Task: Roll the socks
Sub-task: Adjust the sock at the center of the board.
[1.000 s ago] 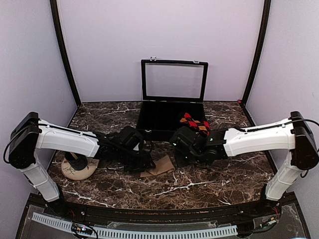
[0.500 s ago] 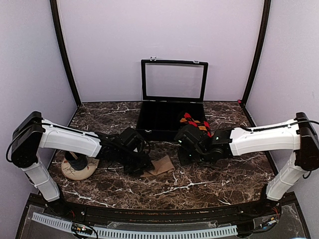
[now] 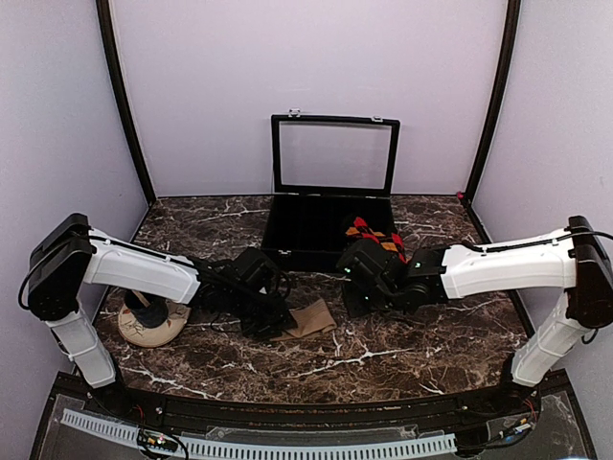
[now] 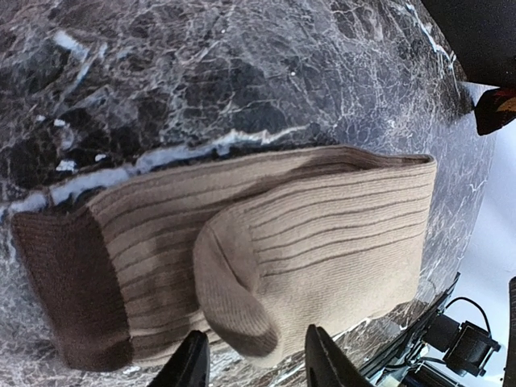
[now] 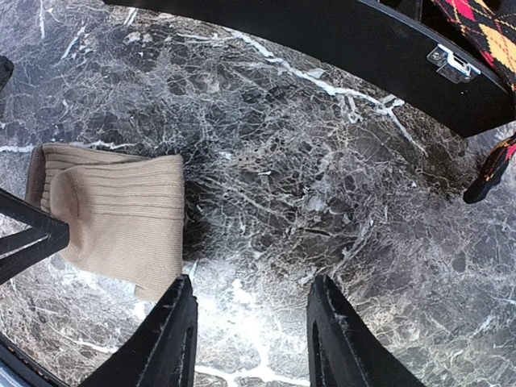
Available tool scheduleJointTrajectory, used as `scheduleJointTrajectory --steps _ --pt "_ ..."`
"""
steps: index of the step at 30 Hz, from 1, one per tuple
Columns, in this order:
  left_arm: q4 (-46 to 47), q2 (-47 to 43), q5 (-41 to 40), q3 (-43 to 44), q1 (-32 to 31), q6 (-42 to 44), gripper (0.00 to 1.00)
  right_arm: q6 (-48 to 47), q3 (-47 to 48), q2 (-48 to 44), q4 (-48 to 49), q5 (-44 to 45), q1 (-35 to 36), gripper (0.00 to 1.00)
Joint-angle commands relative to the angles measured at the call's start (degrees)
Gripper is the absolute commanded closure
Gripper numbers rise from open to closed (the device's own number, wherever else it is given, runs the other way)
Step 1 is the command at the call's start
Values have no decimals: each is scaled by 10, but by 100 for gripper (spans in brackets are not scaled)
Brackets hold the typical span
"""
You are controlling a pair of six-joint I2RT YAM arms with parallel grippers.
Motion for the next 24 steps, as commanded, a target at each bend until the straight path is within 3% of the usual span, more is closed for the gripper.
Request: scheduleJointTrajectory --steps 1,8,24 --pt "11 -1 1 0 4 -13 58 -6 -8 -13 16 -5 -6 57" --pt "16 2 2 -1 5 -14 65 -7 -10 -15 18 -5 -8 57" --pt "23 -10 -3 -12 7 -14 90 -7 -6 -7 22 -7 -12 57"
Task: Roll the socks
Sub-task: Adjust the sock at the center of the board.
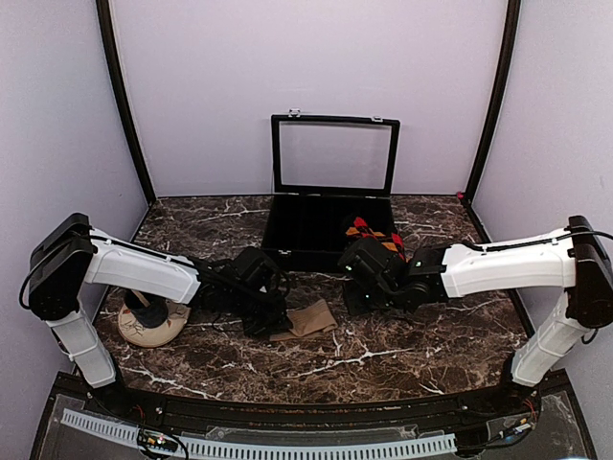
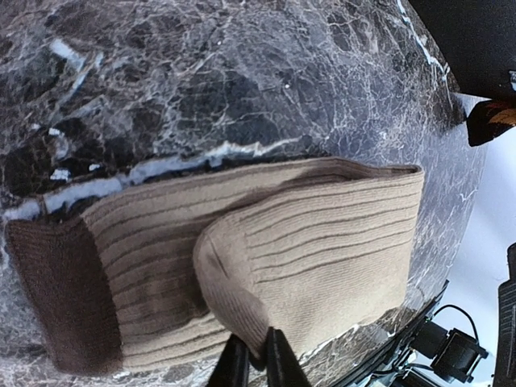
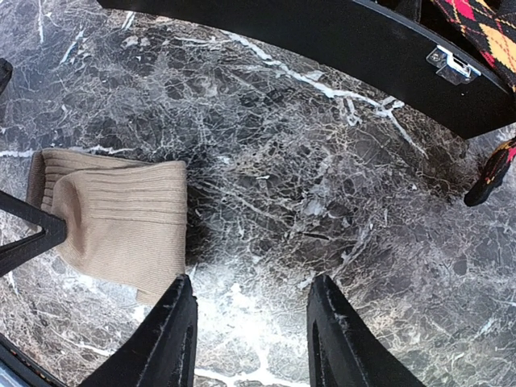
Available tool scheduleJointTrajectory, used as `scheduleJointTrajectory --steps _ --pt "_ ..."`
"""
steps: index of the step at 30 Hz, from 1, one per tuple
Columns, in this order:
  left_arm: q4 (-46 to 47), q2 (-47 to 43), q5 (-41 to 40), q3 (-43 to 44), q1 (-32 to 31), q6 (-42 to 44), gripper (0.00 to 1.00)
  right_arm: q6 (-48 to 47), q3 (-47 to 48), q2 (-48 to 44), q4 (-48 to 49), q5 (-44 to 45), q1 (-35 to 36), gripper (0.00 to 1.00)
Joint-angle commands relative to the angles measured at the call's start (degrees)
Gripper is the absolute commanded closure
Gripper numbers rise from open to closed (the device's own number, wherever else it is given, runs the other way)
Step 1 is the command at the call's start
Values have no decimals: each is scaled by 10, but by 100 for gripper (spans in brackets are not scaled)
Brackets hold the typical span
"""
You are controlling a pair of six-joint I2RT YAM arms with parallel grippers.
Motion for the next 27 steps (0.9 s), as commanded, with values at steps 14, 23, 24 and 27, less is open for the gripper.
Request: scheduleJointTrajectory --steps 14,23,24,27 --pt "-35 -52 -44 6 10 49 100 -10 15 13 15 -4 -8 57" --pt "-36 -107 -70 -7 17 72 100 -15 36 45 17 -14 -8 56" --pt "-39 -108 -71 -9 18 75 100 -15 39 49 18 -15 -8 56" --pt "-44 -118 -72 -16 19 79 100 -16 45 55 21 -20 -8 56"
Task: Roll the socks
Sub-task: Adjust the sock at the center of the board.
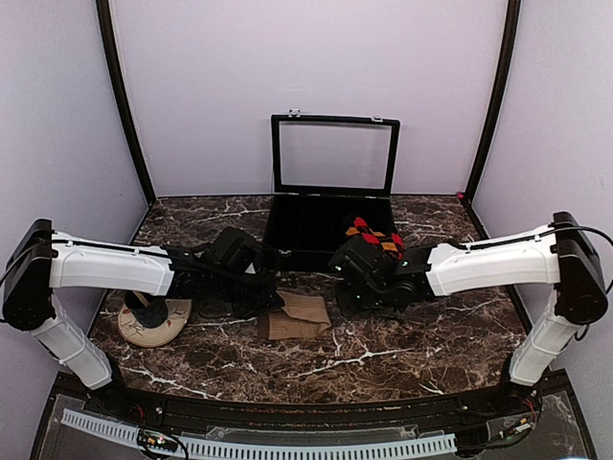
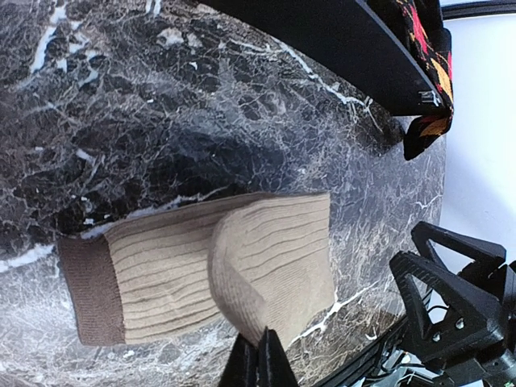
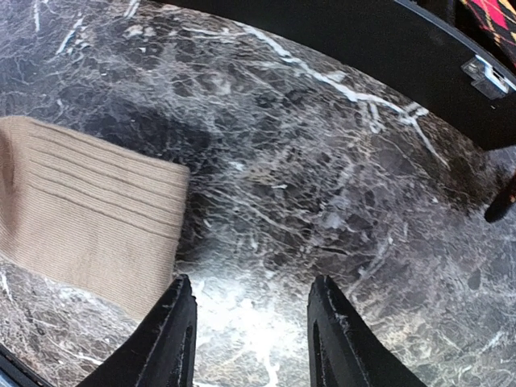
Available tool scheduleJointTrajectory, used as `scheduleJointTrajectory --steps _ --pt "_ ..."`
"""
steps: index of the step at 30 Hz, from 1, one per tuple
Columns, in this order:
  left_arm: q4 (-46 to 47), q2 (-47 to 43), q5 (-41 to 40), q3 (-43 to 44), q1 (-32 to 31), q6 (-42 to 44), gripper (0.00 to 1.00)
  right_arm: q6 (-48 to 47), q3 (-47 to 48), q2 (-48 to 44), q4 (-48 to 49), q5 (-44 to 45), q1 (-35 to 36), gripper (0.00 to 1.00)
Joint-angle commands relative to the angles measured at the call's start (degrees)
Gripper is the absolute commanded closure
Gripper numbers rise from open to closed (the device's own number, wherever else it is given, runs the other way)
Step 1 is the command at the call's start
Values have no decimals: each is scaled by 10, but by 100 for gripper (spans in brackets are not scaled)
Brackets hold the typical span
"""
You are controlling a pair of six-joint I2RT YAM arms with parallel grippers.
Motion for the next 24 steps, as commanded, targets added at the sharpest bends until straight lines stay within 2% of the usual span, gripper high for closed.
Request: scheduleJointTrajectory --steps 1,12,24 --pt "-22 -28 -15 -18 4 19 100 -5 23 13 14 -7 -4 56" --pt "-33 -64 -28 -49 10 26 100 -10 37 34 20 -26 -4 55" --pt "-27 -53 -23 -63 19 67 100 -17 63 56 31 -56 -3 52"
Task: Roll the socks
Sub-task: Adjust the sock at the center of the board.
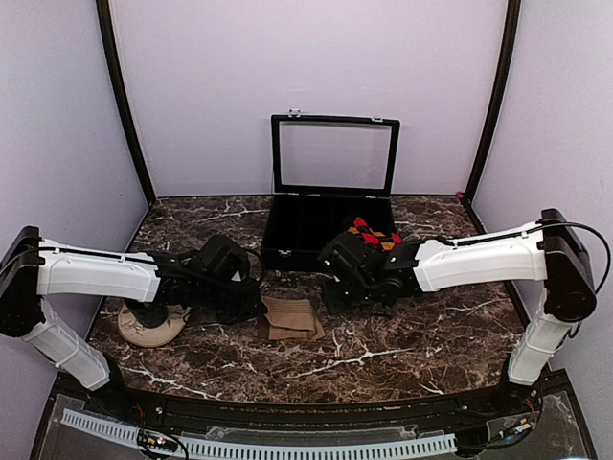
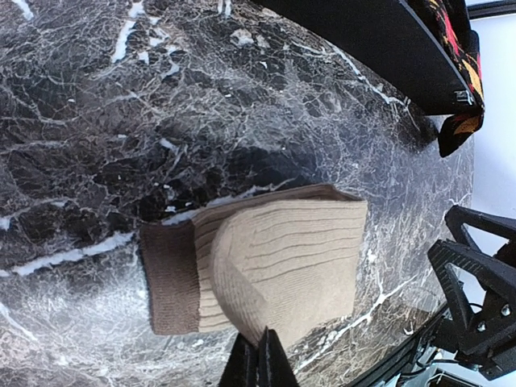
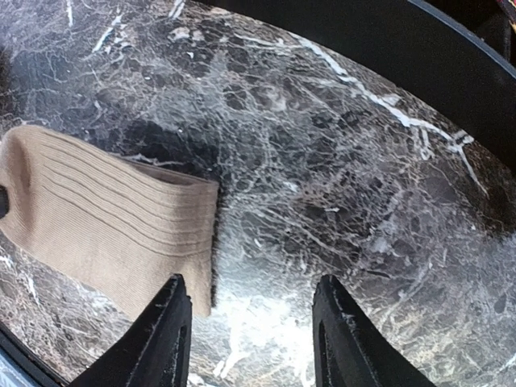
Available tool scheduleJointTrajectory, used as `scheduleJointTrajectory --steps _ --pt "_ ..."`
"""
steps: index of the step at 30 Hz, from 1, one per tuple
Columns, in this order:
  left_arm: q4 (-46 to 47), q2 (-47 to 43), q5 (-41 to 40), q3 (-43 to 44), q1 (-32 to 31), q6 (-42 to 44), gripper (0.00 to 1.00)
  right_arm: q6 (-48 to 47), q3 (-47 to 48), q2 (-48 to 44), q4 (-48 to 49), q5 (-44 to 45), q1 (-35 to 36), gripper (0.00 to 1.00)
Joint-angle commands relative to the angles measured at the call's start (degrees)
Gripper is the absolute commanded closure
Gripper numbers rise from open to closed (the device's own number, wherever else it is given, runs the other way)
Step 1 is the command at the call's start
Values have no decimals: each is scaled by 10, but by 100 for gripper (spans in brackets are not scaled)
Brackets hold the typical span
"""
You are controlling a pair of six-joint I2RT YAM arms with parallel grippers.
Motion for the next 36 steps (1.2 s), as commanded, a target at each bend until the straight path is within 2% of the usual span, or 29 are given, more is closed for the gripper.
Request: scheduleJointTrajectory --steps 1,9,19,27,36 --pt "0 0 1 -7 6 36 100 -9 20 19 18 -17 -3 51" --pt "15 17 8 -9 8 59 100 -13 16 40 31 -54 -2 45" --pt "9 34 0 -1 12 80 100 -7 6 53 46 -84 -2 43" --pt "2 50 -9 6 13 89 100 7 -44 31 58 -89 -2 47" --pt "4 60 -9 13 13 93 100 3 -54 24 73 -100 5 52"
